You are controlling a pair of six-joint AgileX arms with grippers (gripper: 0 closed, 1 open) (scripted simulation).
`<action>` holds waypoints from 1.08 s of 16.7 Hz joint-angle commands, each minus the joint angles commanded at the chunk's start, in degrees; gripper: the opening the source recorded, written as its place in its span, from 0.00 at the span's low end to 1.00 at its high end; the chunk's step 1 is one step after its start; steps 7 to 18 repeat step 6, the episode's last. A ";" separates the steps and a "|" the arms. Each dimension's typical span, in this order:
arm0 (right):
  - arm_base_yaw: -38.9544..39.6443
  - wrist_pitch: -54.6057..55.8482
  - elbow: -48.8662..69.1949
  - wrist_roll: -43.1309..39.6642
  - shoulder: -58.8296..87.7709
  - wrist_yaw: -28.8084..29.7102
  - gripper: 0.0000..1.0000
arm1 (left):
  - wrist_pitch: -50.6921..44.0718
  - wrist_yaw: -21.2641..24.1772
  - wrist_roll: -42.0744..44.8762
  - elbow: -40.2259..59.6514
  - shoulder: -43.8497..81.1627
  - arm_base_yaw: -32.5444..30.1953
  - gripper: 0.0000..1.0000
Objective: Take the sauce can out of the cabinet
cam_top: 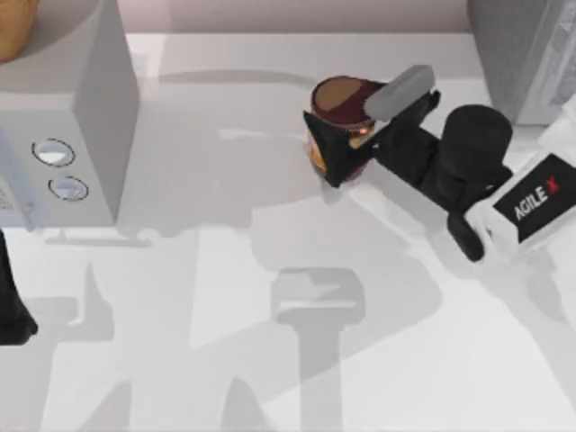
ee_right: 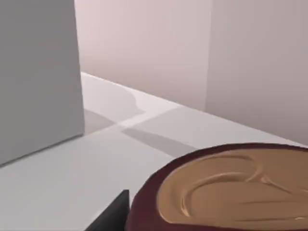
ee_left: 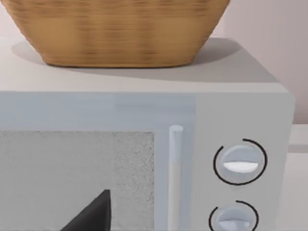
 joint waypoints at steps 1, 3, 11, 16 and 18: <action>0.00 0.00 0.00 0.00 0.00 0.00 1.00 | 0.00 0.00 0.00 0.00 0.00 0.00 1.00; 0.00 0.00 0.00 0.00 0.00 0.00 1.00 | 0.00 0.00 0.00 0.00 0.00 0.00 1.00; 0.00 0.00 0.00 0.00 0.00 0.00 1.00 | 0.00 0.00 0.00 0.00 0.00 0.00 1.00; 0.00 0.00 0.00 0.00 0.00 0.00 1.00 | 0.00 0.00 0.00 0.00 0.00 0.00 1.00; 0.00 0.00 0.00 0.00 0.00 0.00 1.00 | 0.00 0.00 0.00 0.00 0.00 0.00 1.00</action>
